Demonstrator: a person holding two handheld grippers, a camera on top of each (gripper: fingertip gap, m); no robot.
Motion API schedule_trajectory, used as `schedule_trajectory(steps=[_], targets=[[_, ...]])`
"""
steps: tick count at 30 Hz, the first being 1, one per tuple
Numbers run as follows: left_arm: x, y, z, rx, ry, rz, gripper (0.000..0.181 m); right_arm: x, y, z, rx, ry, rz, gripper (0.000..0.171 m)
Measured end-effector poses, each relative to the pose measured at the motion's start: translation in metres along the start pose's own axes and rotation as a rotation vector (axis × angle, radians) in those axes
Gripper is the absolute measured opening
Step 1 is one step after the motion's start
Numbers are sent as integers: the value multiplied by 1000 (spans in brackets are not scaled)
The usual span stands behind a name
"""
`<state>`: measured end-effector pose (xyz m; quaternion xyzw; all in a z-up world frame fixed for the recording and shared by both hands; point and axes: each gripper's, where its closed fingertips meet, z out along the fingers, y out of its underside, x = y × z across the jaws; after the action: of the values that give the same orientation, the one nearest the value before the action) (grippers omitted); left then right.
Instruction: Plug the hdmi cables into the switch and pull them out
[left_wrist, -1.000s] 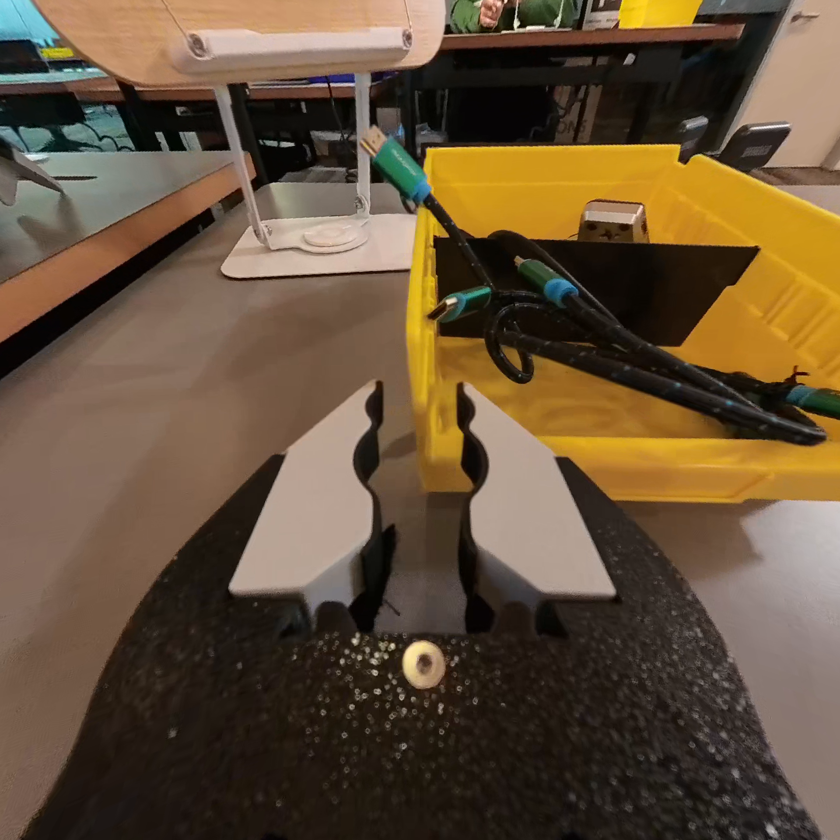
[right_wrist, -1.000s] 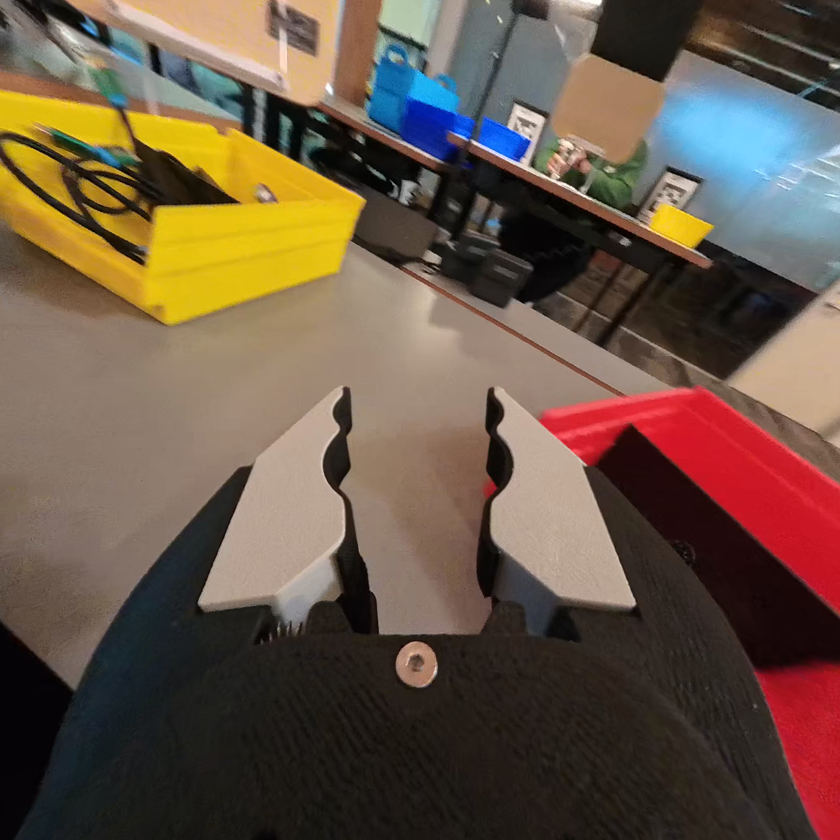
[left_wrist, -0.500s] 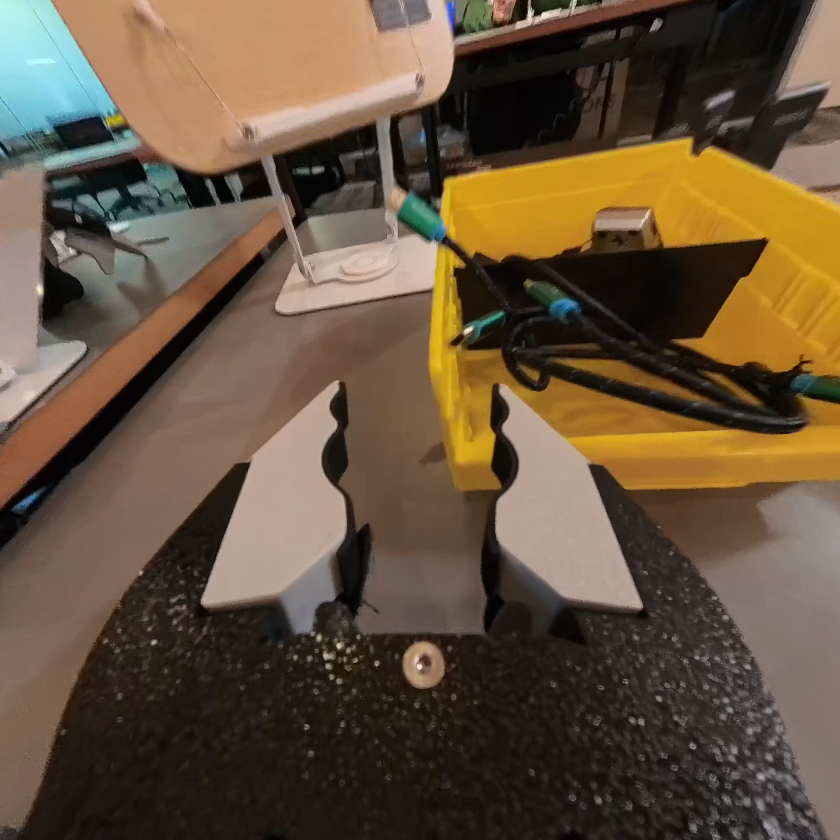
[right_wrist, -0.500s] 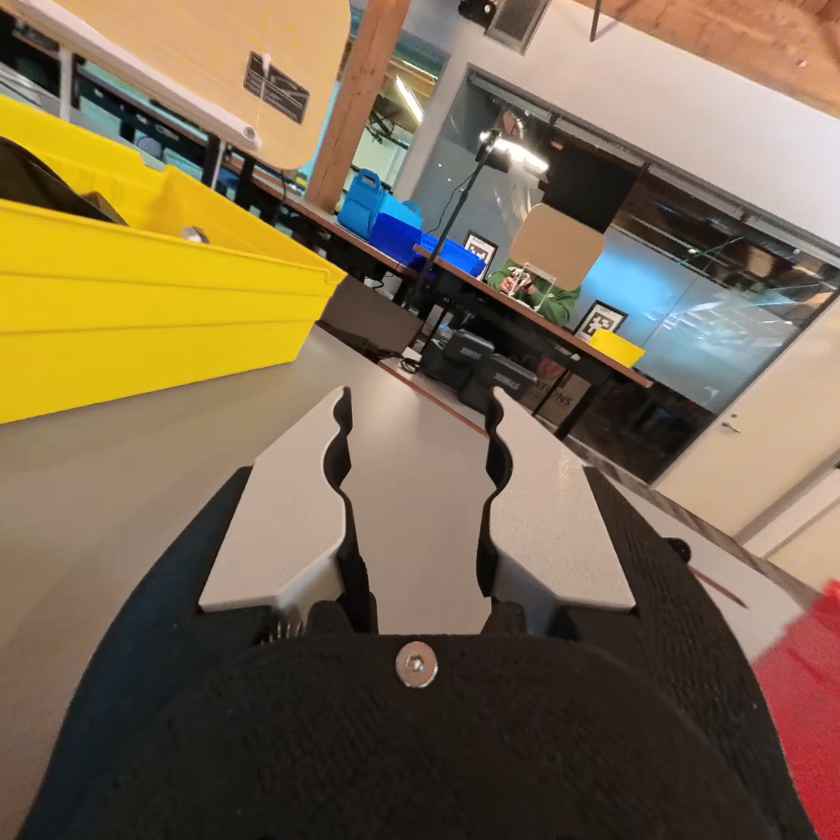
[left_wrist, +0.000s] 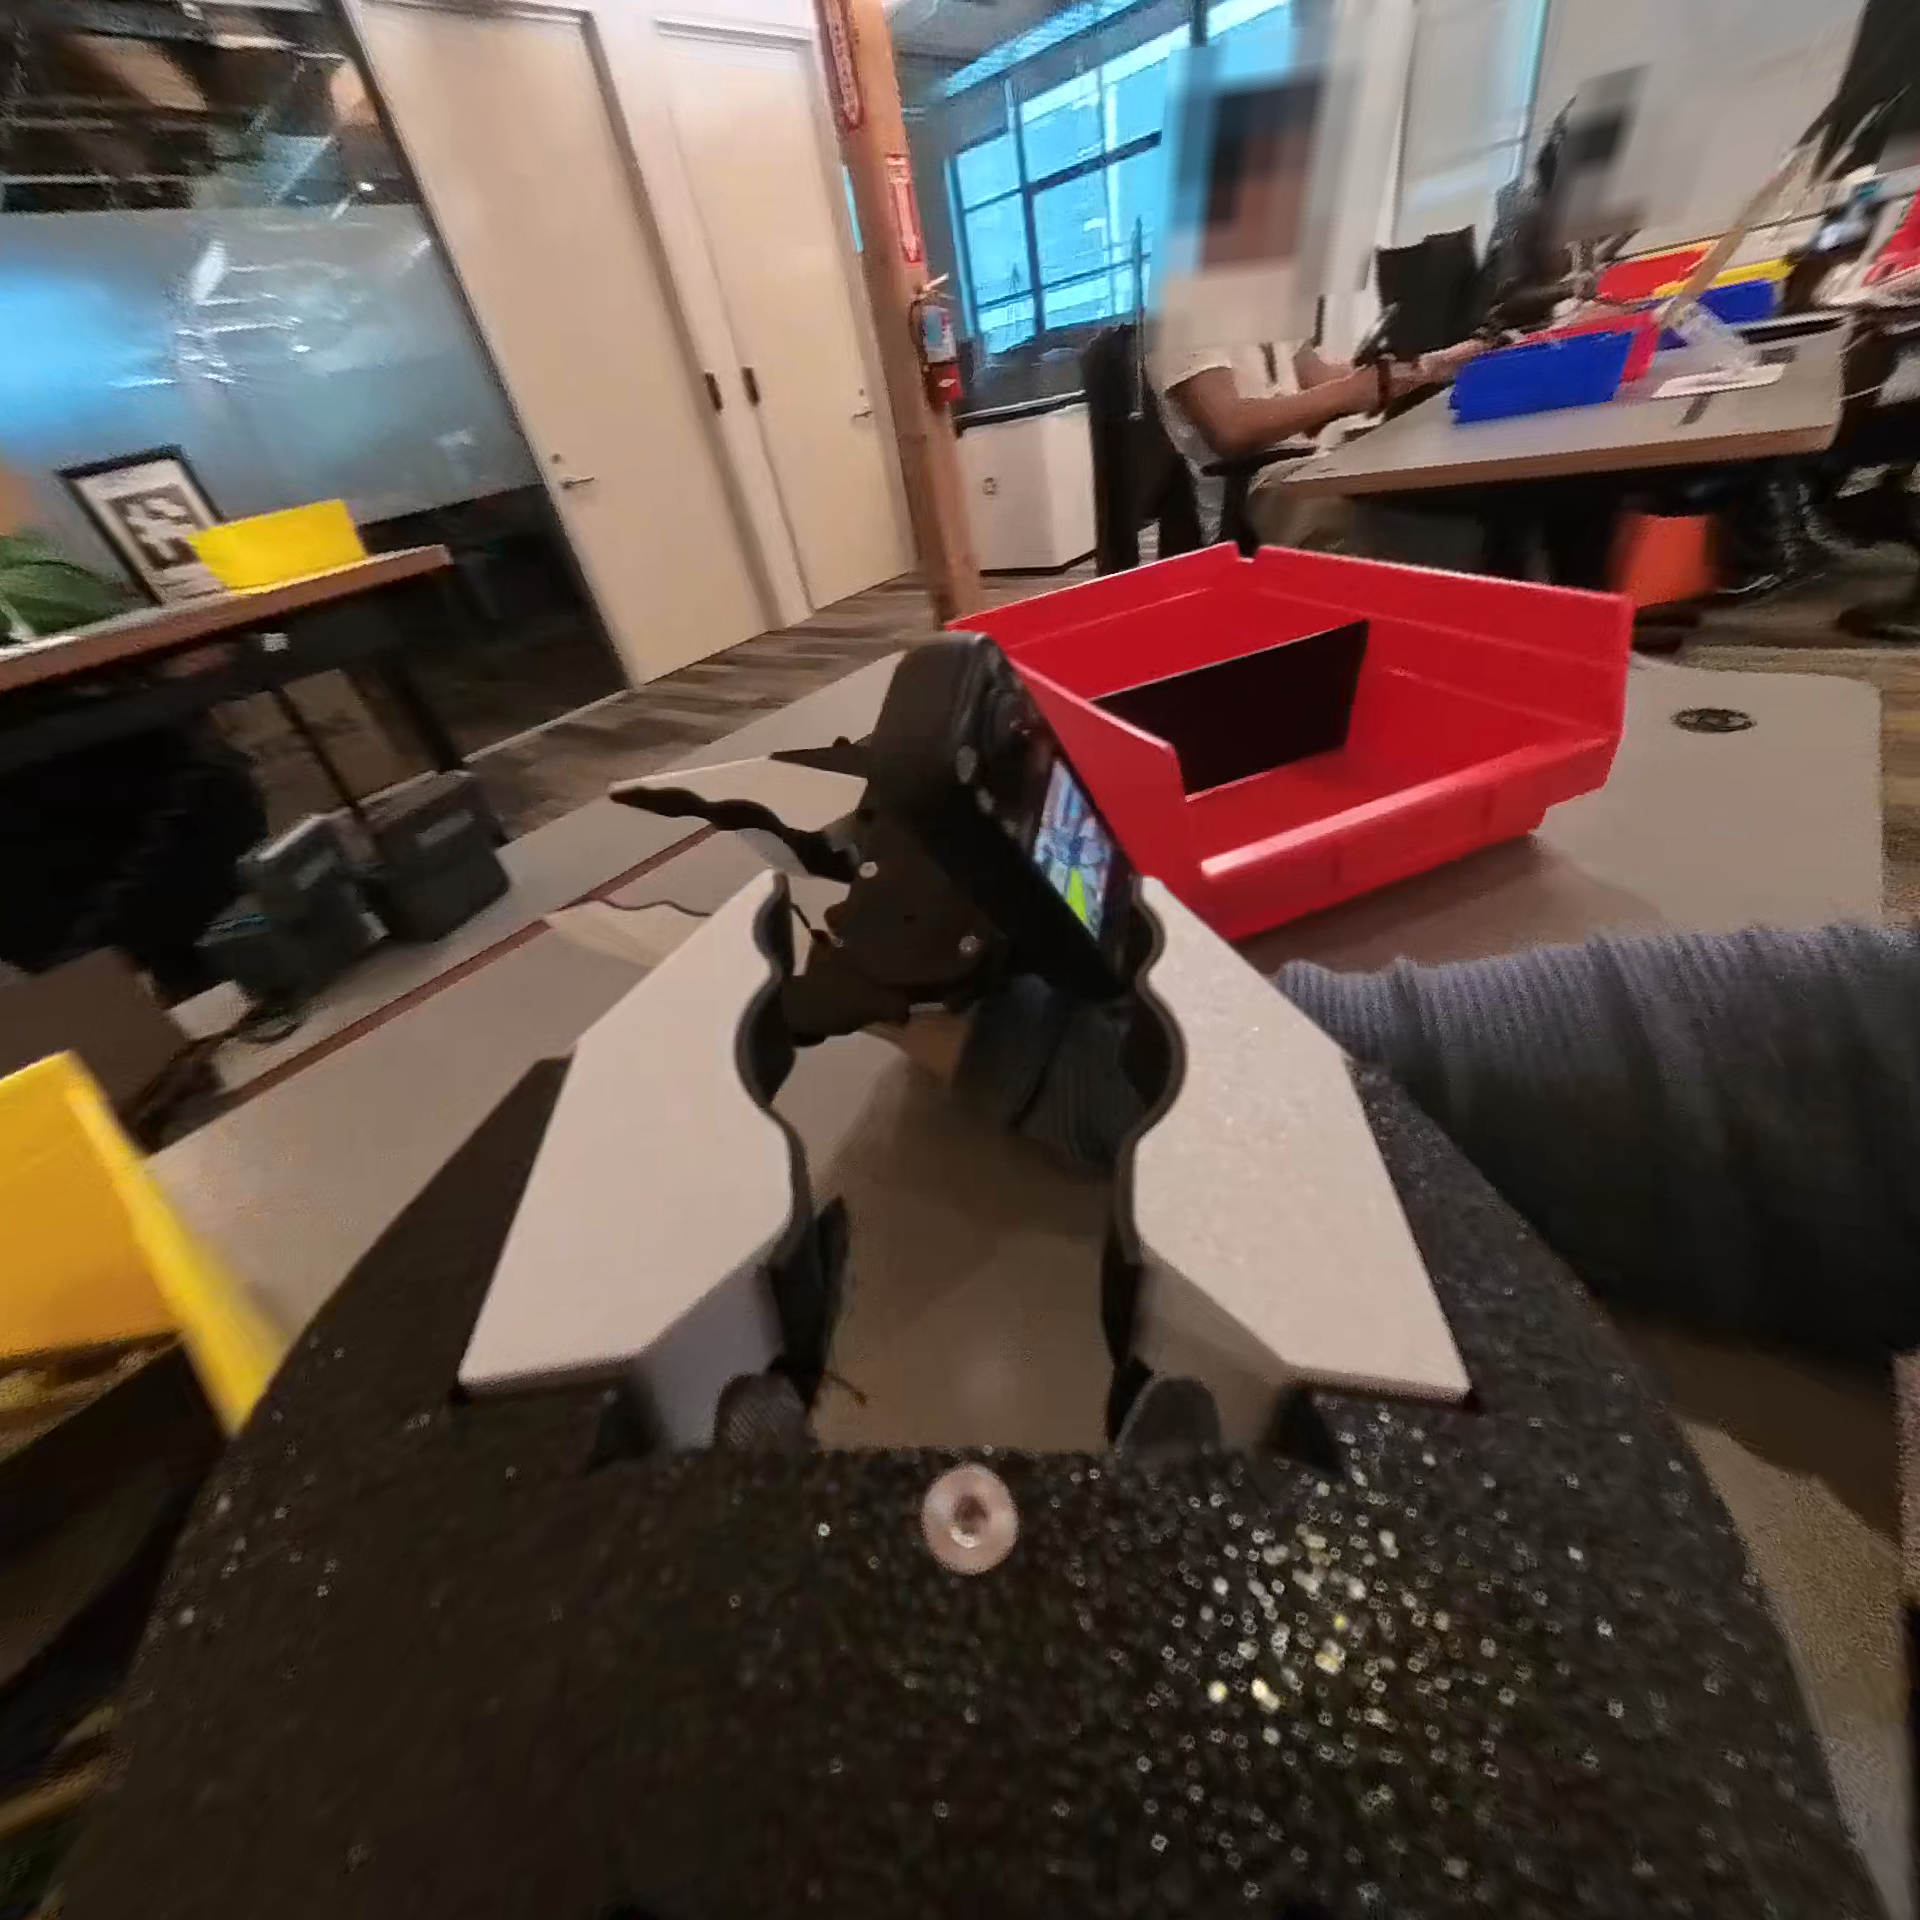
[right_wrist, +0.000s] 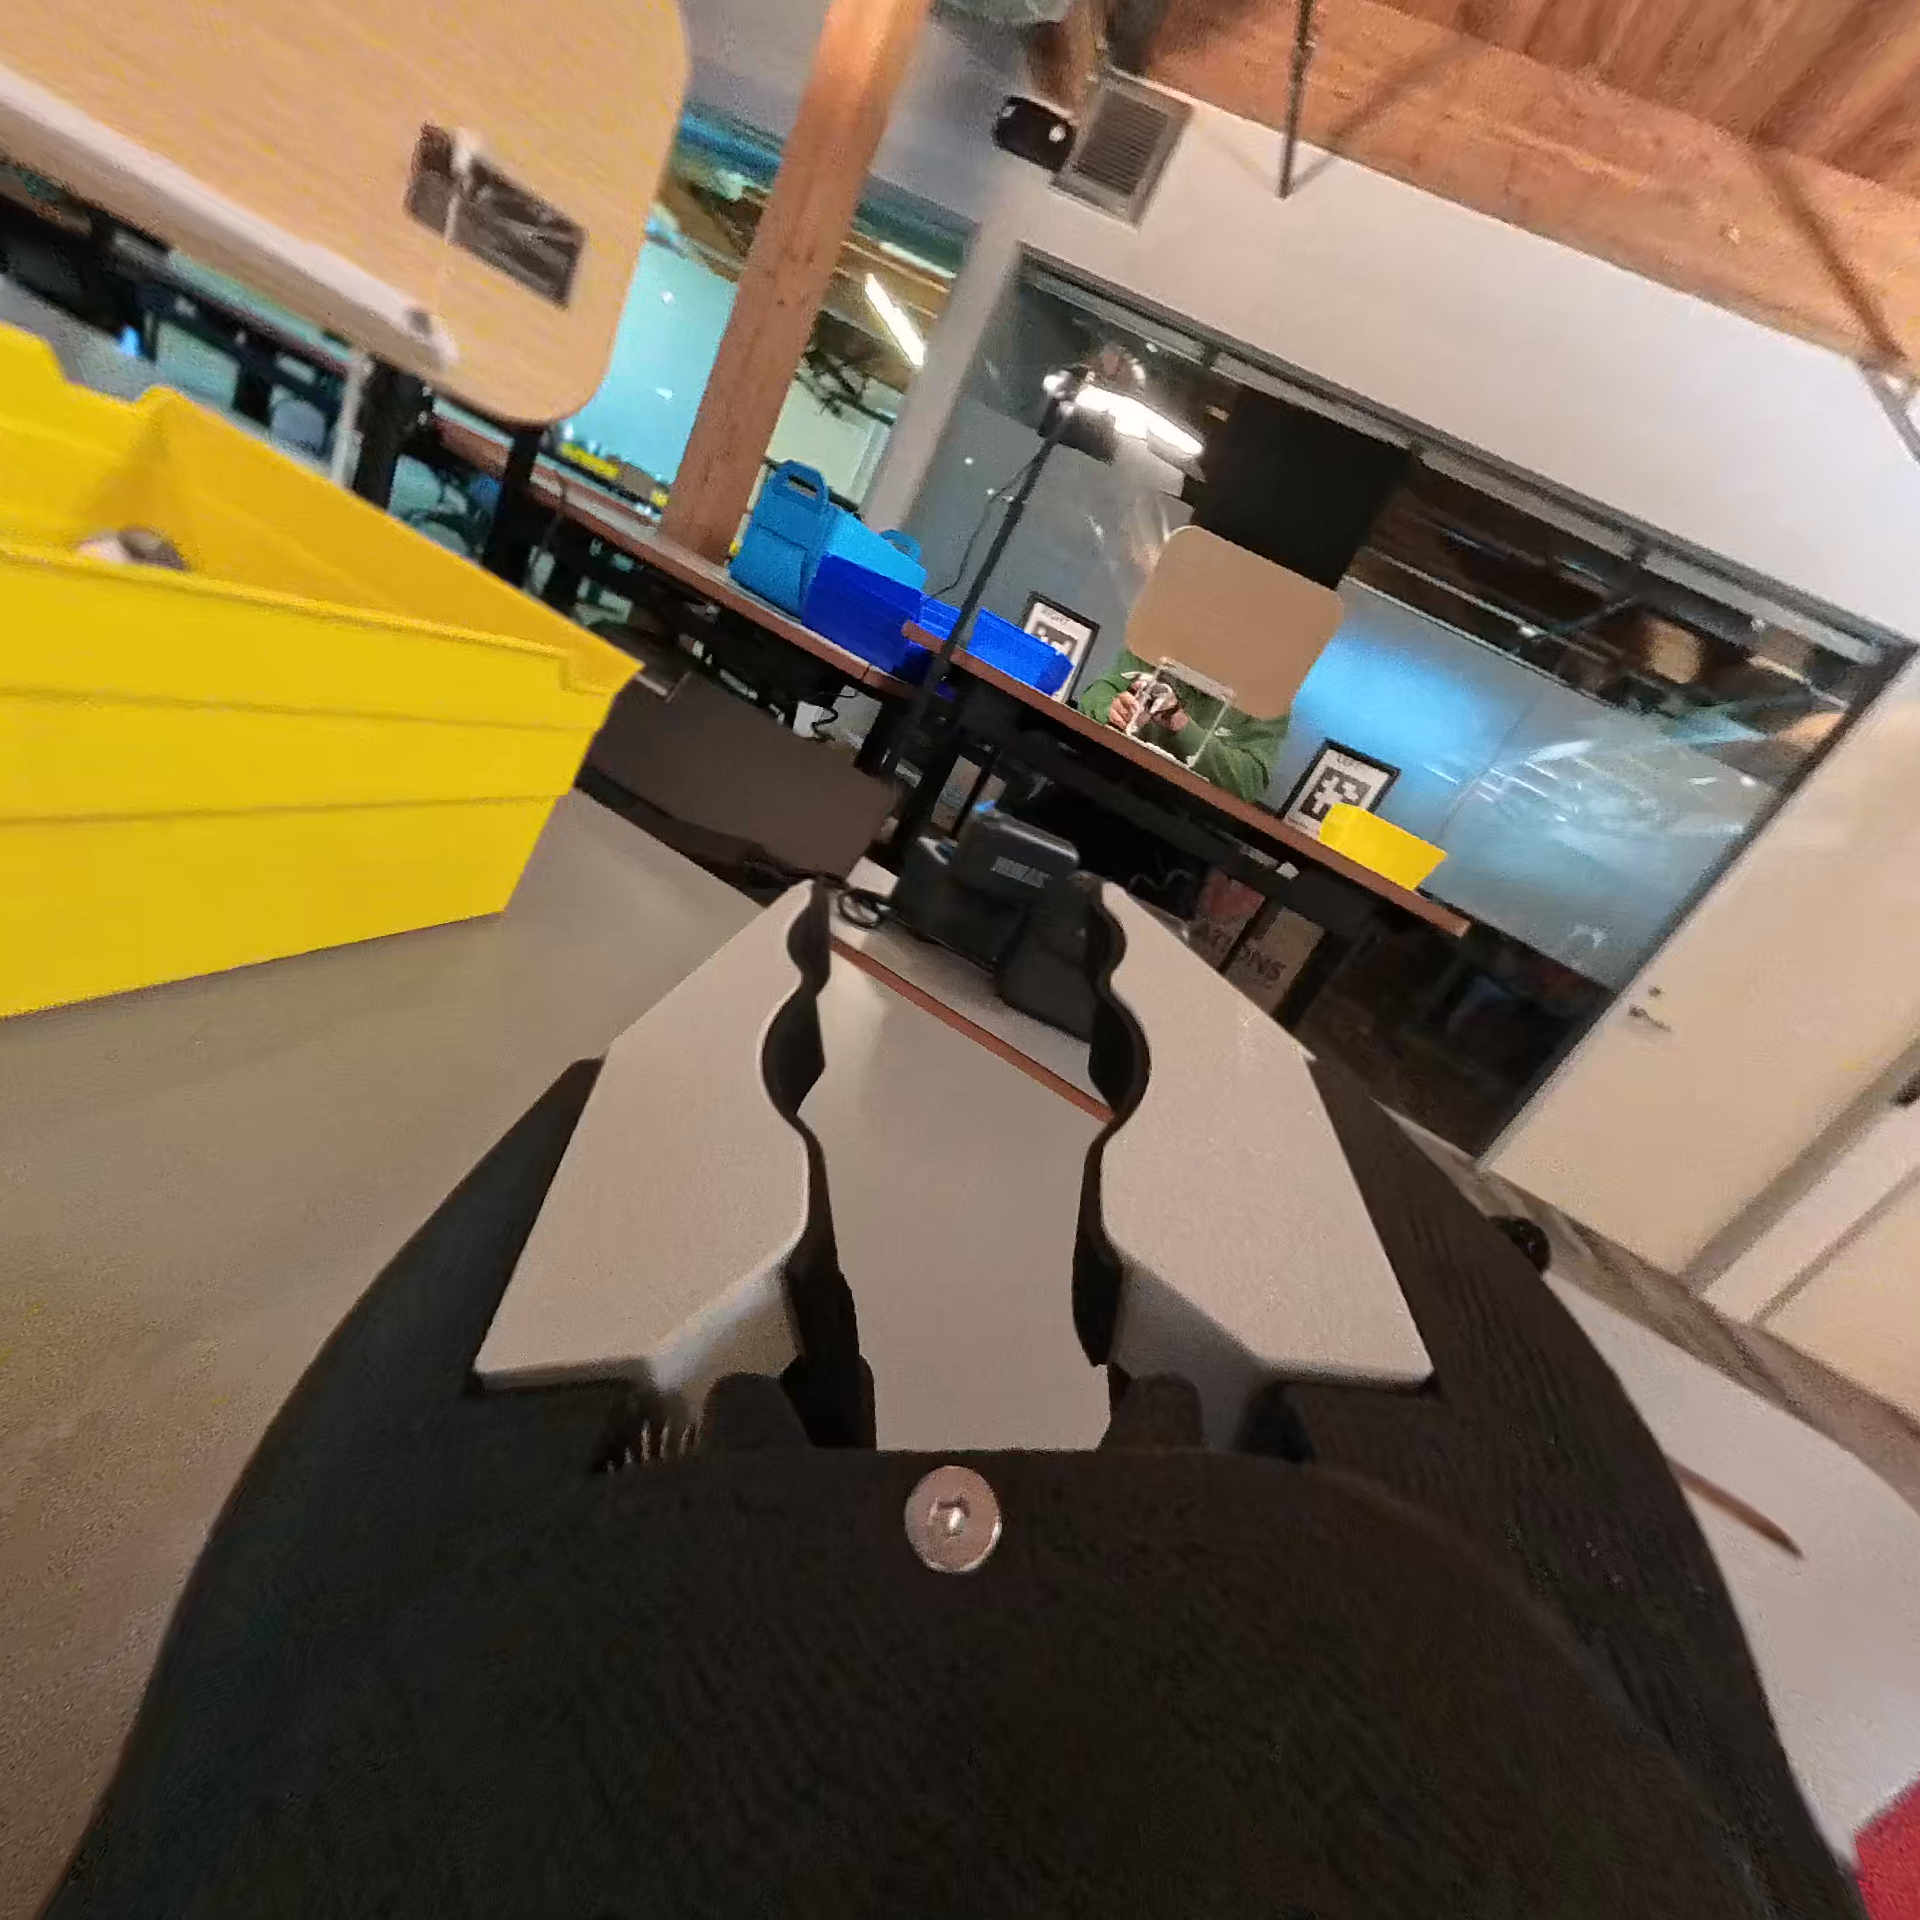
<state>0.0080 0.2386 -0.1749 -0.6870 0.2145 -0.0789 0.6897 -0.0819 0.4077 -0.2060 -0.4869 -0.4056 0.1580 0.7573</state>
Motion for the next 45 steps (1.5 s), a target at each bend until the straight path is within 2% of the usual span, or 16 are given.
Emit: schedule_trajectory(steps=[4, 8, 12, 14, 17, 19, 21, 28, 31, 34, 39, 42, 45], targets=[[-17, 13, 48, 48, -46, 6, 60, 20, 3, -8, 9, 34, 55, 44], [-52, 42, 77, 0, -145, 60, 50, 42, 18, -7, -38, 97, 79, 40], [-95, 61, 79, -43, -224, 32, 47, 52, 28, -5, -71, 131, 103, 38], [-117, 65, 78, -47, -297, 36, 36, 53, 28, -5, -67, 136, 111, 37], [-137, 81, 85, -88, -359, 75, 34, 53, 28, -3, -73, 143, 99, 35], [-155, 95, 90, -157, -421, 36, 33, 52, 29, -2, -79, 145, 85, 34], [-169, 97, 89, -157, -482, -5, 31, 53, 30, -3, -86, 155, 77, 32], [-168, 91, 85, -121, -499, 48, 23, 106, 51, -36, -178, 334, 144, 29], [-169, 91, 82, -123, -508, 55, 21, 116, 61, -50, -238, 327, 98, 28], [-173, 91, 74, -121, -537, 74, 14, 134, 69, -66, -290, 388, 52, 27], [-191, 90, 58, -96, -612, 51, 2, 169, 78, -92, -331, 536, 115, 20], [-182, 85, 65, -54, -536, 51, 4, 163, 75, -85, -295, 497, 144, 21], [-167, 81, 72, -41, -468, 103, 4, 131, 64, -65, -257, 375, 81, 20]])
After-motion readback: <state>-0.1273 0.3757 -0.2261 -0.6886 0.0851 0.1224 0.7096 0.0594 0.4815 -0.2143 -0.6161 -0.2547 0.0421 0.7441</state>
